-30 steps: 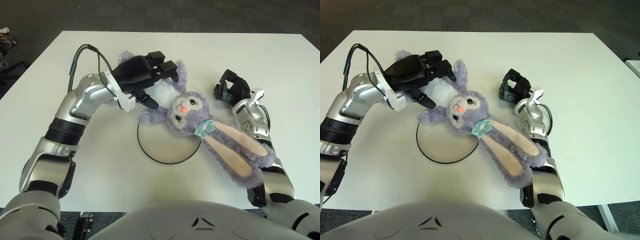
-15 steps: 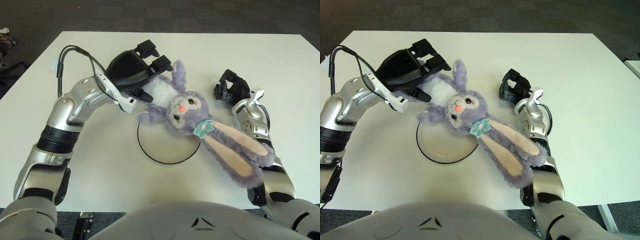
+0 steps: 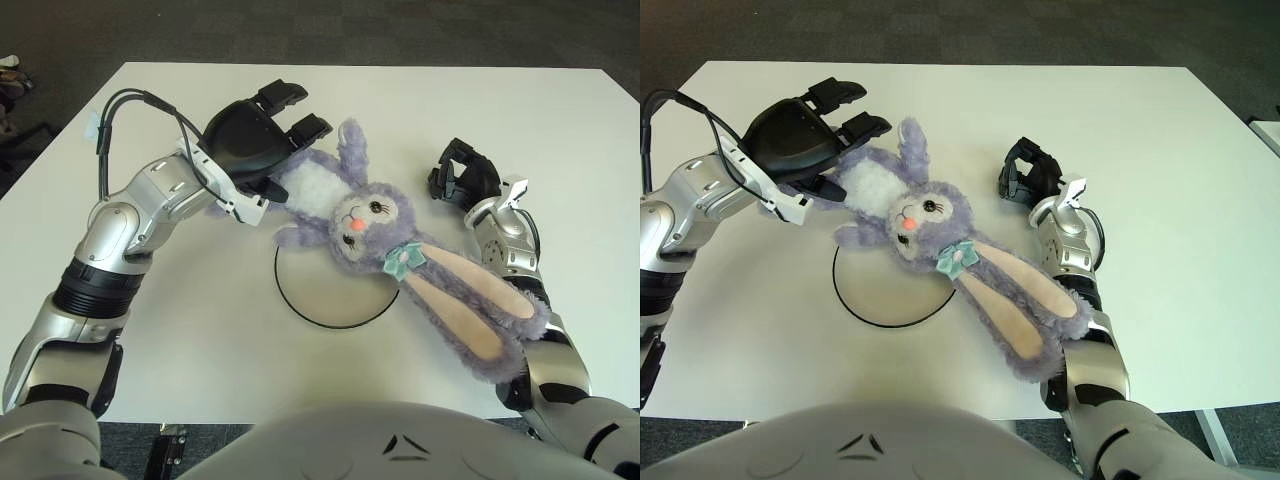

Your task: Put the doll into the plate.

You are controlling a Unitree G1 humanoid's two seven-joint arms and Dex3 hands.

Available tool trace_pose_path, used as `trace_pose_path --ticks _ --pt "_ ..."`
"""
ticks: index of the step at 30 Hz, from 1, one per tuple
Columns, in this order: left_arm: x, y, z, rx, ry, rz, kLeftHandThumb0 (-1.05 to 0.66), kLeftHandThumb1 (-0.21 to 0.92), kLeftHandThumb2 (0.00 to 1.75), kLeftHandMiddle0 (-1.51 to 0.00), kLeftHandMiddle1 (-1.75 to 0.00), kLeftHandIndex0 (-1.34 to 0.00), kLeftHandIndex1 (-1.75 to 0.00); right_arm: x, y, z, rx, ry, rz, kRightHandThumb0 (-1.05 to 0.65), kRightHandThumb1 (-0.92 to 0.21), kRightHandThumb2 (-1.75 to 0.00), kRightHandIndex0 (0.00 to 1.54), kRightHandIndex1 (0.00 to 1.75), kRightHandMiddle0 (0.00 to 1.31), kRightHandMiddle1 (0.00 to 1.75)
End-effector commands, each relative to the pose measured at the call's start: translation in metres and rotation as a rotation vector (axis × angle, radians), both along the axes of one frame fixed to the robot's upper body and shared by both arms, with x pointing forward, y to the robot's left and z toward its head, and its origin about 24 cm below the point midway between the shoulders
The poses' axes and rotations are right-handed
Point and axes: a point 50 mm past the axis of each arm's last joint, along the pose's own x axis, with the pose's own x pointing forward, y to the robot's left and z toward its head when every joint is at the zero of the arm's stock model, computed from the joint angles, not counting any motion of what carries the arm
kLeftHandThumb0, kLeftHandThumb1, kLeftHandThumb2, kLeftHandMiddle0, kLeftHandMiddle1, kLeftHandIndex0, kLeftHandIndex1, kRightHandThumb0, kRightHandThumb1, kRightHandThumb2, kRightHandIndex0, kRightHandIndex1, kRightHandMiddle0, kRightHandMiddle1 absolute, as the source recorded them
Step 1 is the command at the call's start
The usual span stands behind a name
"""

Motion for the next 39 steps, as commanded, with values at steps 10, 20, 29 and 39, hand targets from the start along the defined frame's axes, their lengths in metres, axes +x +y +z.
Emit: trace_pose_path --ticks 10,20,29,39 --pt "-0.001 0.002 -0.006 0.058 0.029 -0.008 -0.78 0.76 0.64 0.00 -0.25 0.00 -0.20 -0.025 0.001 -0.050 0.020 0.223 -0.009 -0.49 -0.29 -1.34 1.12 1.75 0.63 1.75" --pt "0.000 -0.005 -0.003 0.097 0.214 -0.018 -0.77 0.77 0.59 -0.04 -0.27 0.00 -0.12 -0.024 0.001 -0.049 0.021 0.224 -0.010 -0.50 -0.28 -1.36 1.11 1.75 0.64 1.75" --pt "0.000 -0.012 -0.002 0.124 0.405 -0.049 -0.77 0.73 0.60 -0.12 -0.42 0.00 -0.14 -0.024 0.002 -0.048 0.018 0.221 -0.003 -0.50 -0.28 -1.37 1.10 1.75 0.65 1.75" --pt "0.013 -0.021 0.003 0.140 0.617 -0.117 -0.70 0.54 0.75 -0.21 -1.14 0.00 -0.51 -0.024 0.002 -0.047 0.018 0.217 0.007 -0.50 -0.27 -1.37 1.10 1.75 0.65 1.75"
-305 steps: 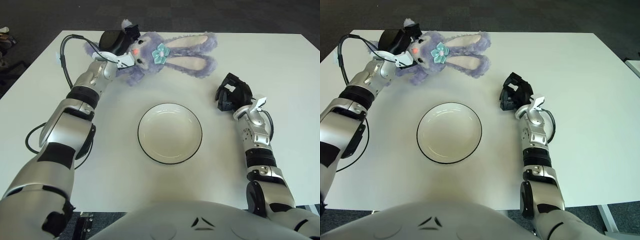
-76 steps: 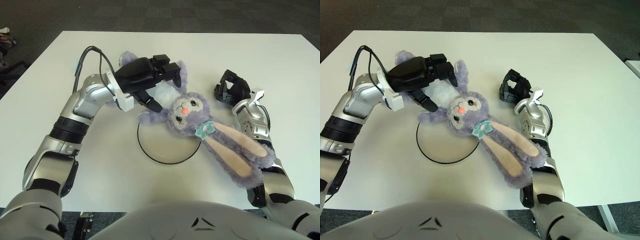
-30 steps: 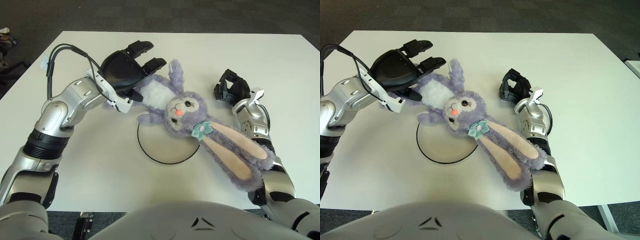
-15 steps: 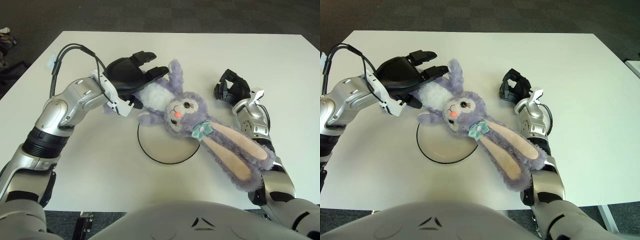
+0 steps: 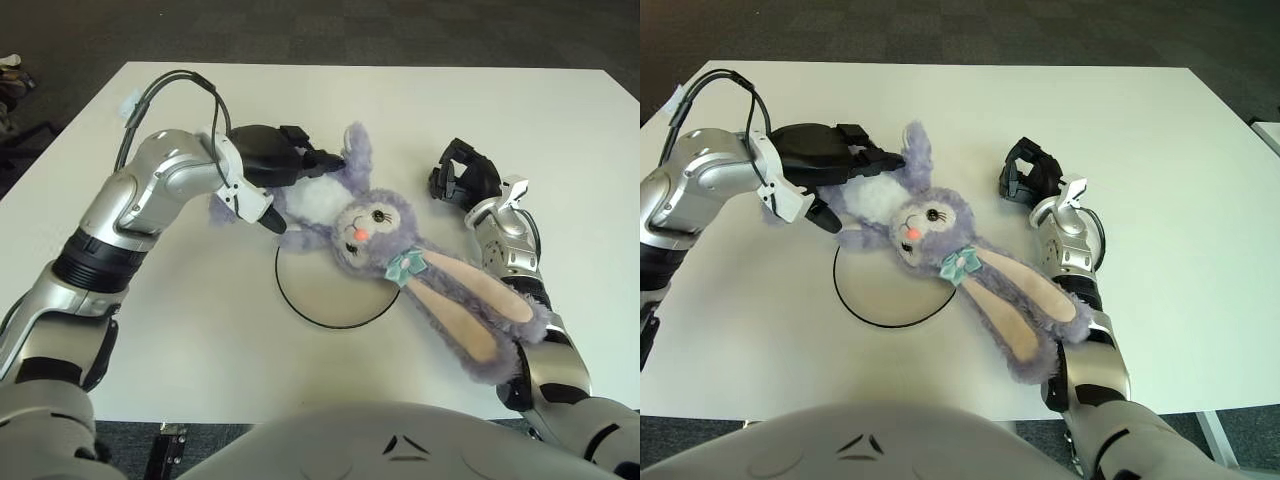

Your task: Put the doll into the plate.

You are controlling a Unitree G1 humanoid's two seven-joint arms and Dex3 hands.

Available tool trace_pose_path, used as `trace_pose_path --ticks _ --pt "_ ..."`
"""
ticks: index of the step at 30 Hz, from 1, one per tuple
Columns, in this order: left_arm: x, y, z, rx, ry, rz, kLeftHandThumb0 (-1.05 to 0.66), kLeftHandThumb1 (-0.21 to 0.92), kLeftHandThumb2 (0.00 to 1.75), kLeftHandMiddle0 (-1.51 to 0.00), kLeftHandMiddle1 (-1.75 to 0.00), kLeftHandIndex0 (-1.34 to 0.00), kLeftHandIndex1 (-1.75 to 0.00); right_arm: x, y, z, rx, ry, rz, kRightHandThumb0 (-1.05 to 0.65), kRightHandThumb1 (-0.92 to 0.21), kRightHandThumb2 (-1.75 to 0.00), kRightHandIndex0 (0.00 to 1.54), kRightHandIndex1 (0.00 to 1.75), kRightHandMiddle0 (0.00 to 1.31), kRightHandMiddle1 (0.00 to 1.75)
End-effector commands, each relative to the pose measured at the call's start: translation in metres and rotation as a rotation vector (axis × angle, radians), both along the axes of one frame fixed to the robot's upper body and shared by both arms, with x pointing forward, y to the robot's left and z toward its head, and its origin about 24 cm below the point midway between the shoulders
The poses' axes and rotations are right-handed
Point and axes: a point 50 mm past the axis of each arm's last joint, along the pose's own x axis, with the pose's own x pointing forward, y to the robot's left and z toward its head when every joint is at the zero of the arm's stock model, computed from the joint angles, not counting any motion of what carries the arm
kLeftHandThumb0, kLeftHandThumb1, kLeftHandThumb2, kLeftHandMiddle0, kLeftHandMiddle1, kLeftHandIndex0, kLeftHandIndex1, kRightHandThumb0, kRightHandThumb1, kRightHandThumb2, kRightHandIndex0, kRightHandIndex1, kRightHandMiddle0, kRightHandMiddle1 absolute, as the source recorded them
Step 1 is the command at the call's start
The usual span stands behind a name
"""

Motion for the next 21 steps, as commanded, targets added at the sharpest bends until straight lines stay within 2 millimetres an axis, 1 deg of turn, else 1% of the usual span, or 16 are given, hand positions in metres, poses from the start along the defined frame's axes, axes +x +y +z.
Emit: trace_pose_path --ticks 1,2,3,6,8,13,21 --pt "0.005 -0.004 0.000 0.007 0.071 -0.023 -0.69 0.52 0.77 -0.22 -1.21 0.00 -0.55 -0.024 0.003 -0.047 0.025 0.219 0.007 -0.50 -0.27 -1.37 1.10 1.75 0.65 1.75" --pt "0.008 -0.005 0.000 0.005 0.092 -0.030 -0.68 0.49 0.79 -0.23 -1.27 0.00 -0.58 -0.024 0.003 -0.047 0.026 0.218 0.008 -0.50 -0.27 -1.38 1.10 1.75 0.65 1.75" --pt "0.009 -0.006 0.000 0.004 0.105 -0.035 -0.66 0.46 0.82 -0.25 -1.39 0.00 -0.62 -0.024 0.004 -0.047 0.026 0.217 0.008 -0.50 -0.27 -1.38 1.10 1.75 0.65 1.75" --pt "0.013 -0.008 0.000 0.007 0.140 -0.055 -0.64 0.41 0.87 -0.28 -1.56 0.00 -0.66 -0.024 0.004 -0.047 0.026 0.216 0.010 -0.50 -0.27 -1.38 1.09 1.75 0.65 1.75" --pt "0.016 -0.009 0.000 0.018 0.166 -0.071 -0.62 0.39 0.89 -0.30 -1.64 0.00 -0.68 -0.024 0.004 -0.047 0.026 0.215 0.011 -0.50 -0.27 -1.38 1.09 1.75 0.65 1.75" --pt "0.019 -0.011 0.002 0.041 0.196 -0.103 -0.59 0.35 0.92 -0.36 -1.73 0.00 -0.72 -0.024 0.005 -0.046 0.027 0.214 0.012 -0.50 -0.27 -1.38 1.09 1.75 0.65 1.75" --pt "0.020 -0.013 0.007 0.001 0.217 -0.110 -0.50 0.33 1.00 -0.47 -1.75 0.00 -0.85 -0.025 0.006 -0.045 0.032 0.213 0.011 -0.50 -0.27 -1.38 1.08 1.75 0.65 1.75"
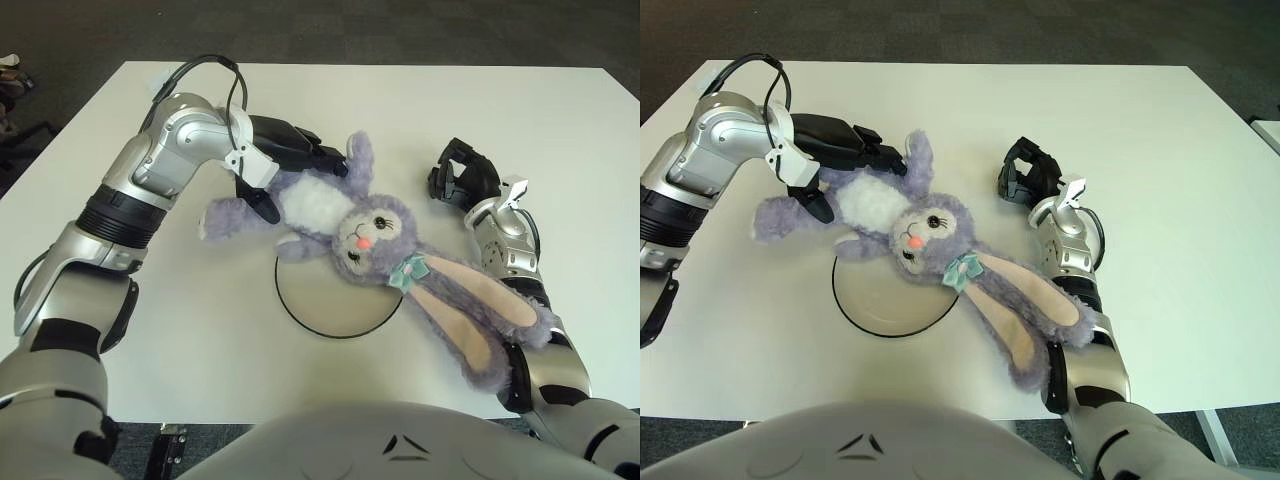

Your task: Put the doll into the plate.

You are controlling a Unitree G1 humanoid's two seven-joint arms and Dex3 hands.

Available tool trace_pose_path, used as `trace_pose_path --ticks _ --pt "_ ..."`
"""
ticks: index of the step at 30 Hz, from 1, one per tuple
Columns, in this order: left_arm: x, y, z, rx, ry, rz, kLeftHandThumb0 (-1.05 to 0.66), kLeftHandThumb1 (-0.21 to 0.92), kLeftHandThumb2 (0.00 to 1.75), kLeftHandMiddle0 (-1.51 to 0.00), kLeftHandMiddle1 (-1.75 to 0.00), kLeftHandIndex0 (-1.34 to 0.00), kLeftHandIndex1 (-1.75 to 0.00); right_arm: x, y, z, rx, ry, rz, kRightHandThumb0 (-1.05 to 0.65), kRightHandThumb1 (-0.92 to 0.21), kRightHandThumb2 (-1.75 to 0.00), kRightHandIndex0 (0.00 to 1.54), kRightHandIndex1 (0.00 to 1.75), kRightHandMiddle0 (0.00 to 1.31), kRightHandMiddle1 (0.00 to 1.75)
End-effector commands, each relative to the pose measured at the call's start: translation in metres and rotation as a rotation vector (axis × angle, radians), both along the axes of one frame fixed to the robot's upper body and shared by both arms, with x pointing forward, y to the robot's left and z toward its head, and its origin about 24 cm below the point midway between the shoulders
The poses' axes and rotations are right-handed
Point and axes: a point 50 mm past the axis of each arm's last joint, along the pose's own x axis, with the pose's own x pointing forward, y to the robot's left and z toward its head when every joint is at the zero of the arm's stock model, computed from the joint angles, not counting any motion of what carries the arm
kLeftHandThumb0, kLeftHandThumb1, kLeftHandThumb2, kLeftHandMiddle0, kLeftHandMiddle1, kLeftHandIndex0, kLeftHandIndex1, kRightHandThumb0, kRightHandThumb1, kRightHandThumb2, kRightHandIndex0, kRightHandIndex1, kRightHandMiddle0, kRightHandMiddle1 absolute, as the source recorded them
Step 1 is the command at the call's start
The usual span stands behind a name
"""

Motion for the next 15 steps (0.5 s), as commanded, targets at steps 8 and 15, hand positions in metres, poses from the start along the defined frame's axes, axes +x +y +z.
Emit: trace_pose_path --ticks 8,15 --pt "0.0002 -0.0011 -0.0006 -0.034 -0.027 0.034 0.31 0.31 1.20 -0.65 -1.64 0.00 -0.89 -0.0236 0.0036 -0.0455 0.027 0.218 0.000 -0.50 -0.27 -1.37 1.08 1.75 0.65 1.75" --pt "-0.0009 -0.0022 -0.0004 -0.040 -0.035 0.045 0.45 0.32 1.17 -0.70 -1.56 0.00 -0.92 -0.0239 0.0036 -0.0453 0.032 0.217 -0.005 -0.50 -0.28 -1.37 1.08 1.75 0.64 1.75"
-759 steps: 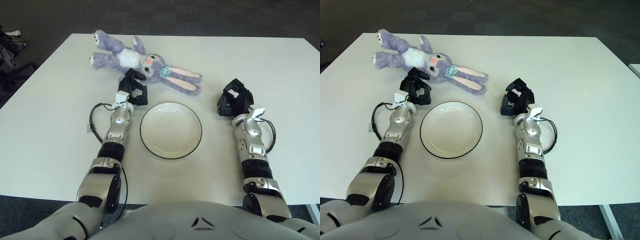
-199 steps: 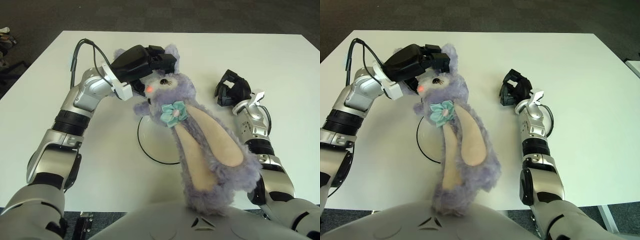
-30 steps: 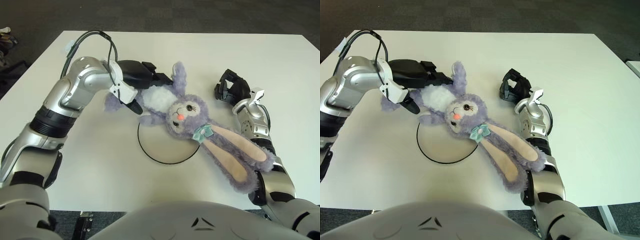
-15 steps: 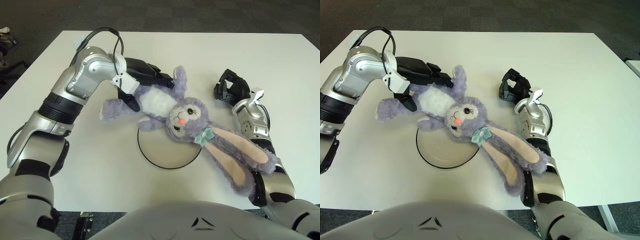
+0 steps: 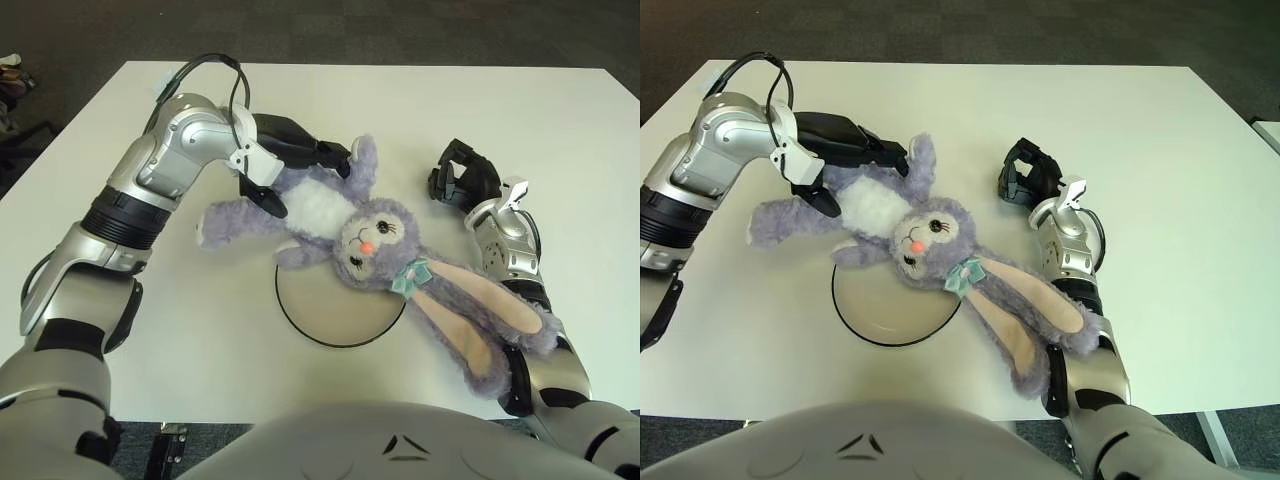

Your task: Put the doll into the plate.

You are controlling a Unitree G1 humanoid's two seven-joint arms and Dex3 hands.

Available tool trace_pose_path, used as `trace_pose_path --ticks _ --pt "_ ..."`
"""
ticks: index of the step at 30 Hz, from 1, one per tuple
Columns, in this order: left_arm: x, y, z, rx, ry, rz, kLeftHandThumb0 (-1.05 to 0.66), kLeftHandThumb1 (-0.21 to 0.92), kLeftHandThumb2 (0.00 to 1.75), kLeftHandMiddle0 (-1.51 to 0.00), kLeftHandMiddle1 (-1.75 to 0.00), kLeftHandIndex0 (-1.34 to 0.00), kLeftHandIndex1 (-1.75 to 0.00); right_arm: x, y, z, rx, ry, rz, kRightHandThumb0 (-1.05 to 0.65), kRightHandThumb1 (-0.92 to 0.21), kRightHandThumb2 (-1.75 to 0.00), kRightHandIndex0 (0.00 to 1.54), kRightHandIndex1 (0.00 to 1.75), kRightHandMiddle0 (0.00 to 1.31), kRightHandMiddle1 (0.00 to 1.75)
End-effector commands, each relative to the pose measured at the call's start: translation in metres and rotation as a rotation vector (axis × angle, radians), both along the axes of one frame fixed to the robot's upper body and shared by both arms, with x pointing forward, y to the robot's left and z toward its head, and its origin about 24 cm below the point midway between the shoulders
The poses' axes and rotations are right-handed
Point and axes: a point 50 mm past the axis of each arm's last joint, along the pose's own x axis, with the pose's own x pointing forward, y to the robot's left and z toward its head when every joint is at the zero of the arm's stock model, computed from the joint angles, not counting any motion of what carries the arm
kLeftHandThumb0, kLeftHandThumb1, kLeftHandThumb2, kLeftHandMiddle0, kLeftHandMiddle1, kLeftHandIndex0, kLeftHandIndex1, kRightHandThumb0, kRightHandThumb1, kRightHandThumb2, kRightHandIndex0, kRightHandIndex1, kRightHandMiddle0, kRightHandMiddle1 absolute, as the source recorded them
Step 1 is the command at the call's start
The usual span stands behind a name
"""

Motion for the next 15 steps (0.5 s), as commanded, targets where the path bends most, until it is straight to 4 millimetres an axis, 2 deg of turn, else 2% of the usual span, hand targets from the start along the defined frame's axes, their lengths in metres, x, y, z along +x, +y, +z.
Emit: trace_pose_path --ticks 1,4,11,15 --pt "-0.0012 0.0010 -0.0024 -0.014 0.001 0.014 0.45 0.32 1.16 -0.70 -1.55 0.00 -0.93 -0.0223 0.0037 -0.0455 0.033 0.215 -0.002 -0.50 -0.28 -1.37 1.08 1.75 0.64 1.75" --pt "-0.0024 0.0012 -0.0036 -0.044 0.007 0.027 0.46 0.32 1.16 -0.71 -1.54 0.00 -0.94 -0.0222 0.0041 -0.0453 0.035 0.215 -0.002 -0.50 -0.28 -1.36 1.08 1.75 0.64 1.75" --pt "-0.0063 0.0043 -0.0022 -0.081 0.000 0.021 0.49 0.25 1.30 -0.72 -1.62 0.00 -0.91 -0.0228 0.0047 -0.0450 0.037 0.214 -0.001 -0.49 -0.28 -1.36 1.09 1.75 0.64 1.75" --pt "-0.0112 0.0055 0.0056 -0.119 -0.044 0.005 0.50 0.22 1.37 -0.71 -1.68 0.00 -0.88 -0.0232 0.0043 -0.0451 0.034 0.215 -0.001 -0.49 -0.29 -1.35 1.09 1.75 0.63 1.75"
